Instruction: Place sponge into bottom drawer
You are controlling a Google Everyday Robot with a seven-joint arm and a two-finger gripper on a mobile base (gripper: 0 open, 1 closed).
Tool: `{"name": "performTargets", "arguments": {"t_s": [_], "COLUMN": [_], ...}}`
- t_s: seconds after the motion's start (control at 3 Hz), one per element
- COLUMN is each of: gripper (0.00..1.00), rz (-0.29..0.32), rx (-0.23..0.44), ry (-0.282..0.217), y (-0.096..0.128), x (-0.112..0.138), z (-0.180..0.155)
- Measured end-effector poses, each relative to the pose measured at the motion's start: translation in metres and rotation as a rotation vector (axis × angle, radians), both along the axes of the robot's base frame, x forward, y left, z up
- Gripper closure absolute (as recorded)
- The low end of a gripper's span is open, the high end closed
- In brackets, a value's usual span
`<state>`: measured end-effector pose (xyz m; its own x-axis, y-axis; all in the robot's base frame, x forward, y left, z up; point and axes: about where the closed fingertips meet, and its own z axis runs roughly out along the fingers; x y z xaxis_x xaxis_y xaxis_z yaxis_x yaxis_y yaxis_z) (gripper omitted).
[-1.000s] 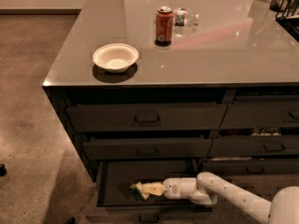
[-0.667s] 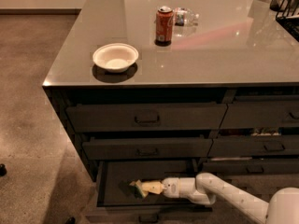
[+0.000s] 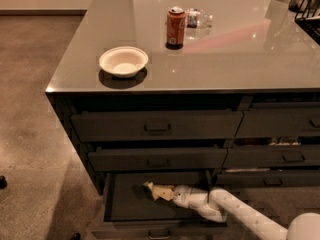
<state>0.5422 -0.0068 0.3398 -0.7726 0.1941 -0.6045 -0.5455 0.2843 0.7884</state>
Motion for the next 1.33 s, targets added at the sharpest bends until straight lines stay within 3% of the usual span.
{"name": "performTargets", "arguments": {"t_s": [0.33,0.67,1.0,1.33], "gripper": [1.0,1.0,1.0,1.0], "rz": [-0.057,-0.093,-0.095,-0.047], "rx": [-0.108,-0.238,-0.363,-0.326], "ry": [0.04,0.118,0.186,0.218], "y": [0.0,-0.002,-0.006,-0.012], "x": [0.015,0.03,0.042,0.047], "z": [-0.018,-0.039,-0.068,-0.098]}}
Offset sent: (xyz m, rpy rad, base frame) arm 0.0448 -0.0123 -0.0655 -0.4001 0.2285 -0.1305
